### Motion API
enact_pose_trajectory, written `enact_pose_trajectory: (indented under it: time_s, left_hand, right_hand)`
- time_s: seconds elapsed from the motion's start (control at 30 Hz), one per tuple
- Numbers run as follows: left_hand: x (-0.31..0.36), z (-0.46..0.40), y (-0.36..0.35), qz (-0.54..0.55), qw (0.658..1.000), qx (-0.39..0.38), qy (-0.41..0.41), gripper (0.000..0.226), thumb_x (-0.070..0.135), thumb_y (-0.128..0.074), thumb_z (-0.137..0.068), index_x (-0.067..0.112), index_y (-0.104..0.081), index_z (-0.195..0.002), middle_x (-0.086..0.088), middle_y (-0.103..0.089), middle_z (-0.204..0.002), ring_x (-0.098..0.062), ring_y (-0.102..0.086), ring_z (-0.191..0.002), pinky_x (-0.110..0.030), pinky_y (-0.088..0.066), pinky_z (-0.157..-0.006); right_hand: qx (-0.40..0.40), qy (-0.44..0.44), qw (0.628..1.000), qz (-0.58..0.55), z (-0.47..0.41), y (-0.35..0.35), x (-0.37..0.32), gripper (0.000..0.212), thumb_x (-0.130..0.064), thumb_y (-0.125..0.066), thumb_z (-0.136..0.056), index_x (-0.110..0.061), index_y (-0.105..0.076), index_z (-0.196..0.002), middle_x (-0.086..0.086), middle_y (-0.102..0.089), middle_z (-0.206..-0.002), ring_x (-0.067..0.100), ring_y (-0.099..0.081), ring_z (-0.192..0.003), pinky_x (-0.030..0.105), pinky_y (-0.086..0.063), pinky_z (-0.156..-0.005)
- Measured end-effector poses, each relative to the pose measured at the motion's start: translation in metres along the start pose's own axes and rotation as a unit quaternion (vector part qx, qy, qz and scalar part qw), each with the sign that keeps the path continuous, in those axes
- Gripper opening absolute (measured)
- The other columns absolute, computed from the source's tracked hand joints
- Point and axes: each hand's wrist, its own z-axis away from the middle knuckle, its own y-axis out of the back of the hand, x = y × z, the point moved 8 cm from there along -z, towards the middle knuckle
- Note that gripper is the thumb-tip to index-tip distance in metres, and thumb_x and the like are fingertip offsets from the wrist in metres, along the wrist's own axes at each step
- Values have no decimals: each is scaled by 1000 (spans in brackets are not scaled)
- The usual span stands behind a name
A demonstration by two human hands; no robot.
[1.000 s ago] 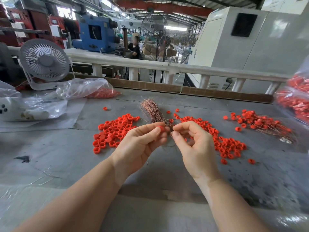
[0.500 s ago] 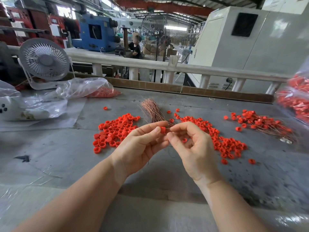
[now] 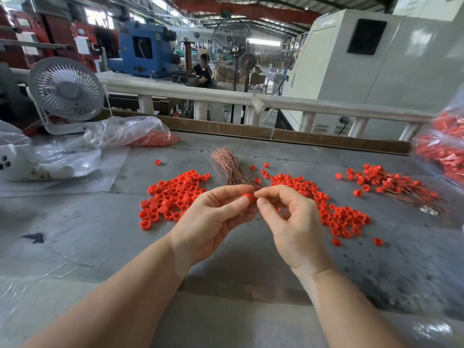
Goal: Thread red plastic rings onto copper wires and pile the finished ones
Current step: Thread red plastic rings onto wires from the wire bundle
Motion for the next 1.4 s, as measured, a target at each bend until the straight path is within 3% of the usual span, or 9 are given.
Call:
enact_pose_trajectory:
  time_s: [0.23, 0.4, 0.57, 0.73, 0.93, 1.4]
  left_hand:
    - [7, 1, 4, -79, 994, 37, -67, 19, 8, -67, -63, 12, -72, -80, -9, -72, -77, -18, -68, -70, -28, -58, -73]
    - [8, 0, 1, -174, 980, 33, -87, 23, -8, -54, -85, 10, -66, -92, -2, -69, -74, -12, -64, -69, -20, -54, -71]
    - [12, 2, -2, -240, 964, 38, -112, 28, -11, -47, -89, 12, -63, -91, 2, -66, -71, -7, -61, -67, -17, -51, -68]
    - [16, 2, -4, -262, 955, 44, -132, 28, -14, -49, -87, 10, -62, -86, 3, -64, -66, -6, -60, -63, -17, -51, -65]
    - [15, 2, 4, -204, 969, 57, -125, 26, -13, -65, -75, 8, -59, -89, -1, -69, -65, -11, -65, -62, -19, -52, -61]
    - [22, 5, -5, -301, 939, 54, -155, 31, -15, -71, -67, 10, -59, -79, 1, -67, -67, -7, -66, -65, -18, -53, -65]
  right_hand:
    - [-1, -18, 999, 29, -1, 2, 6, 23, -5, -64, -85, -27, -66, -76, -12, -66, -71, 1, -61, -70, 9, -43, -65]
    - [19, -39, 999, 19, -3, 6, 11, 25, -3, -65, -83, -27, -64, -74, -12, -63, -67, 1, -57, -67, 10, -42, -64]
    - [5, -40, 998, 41, -2, 2, 12, 24, -6, -67, -81, -29, -65, -74, -13, -64, -67, 1, -57, -66, 9, -41, -63]
    - [-3, -38, 998, 47, -2, 1, 11, 25, -6, -68, -80, -29, -64, -72, -13, -65, -68, 1, -58, -66, 9, -41, -64]
    - [-19, -46, 998, 35, -2, 0, 10, 26, -4, -67, -81, -29, -64, -72, -13, -64, -66, -2, -57, -66, 7, -41, -64]
    - [-27, -75, 996, 26, -1, -1, 15, 26, -6, -66, -83, -30, -66, -72, -13, -67, -71, -1, -59, -73, 8, -43, -69]
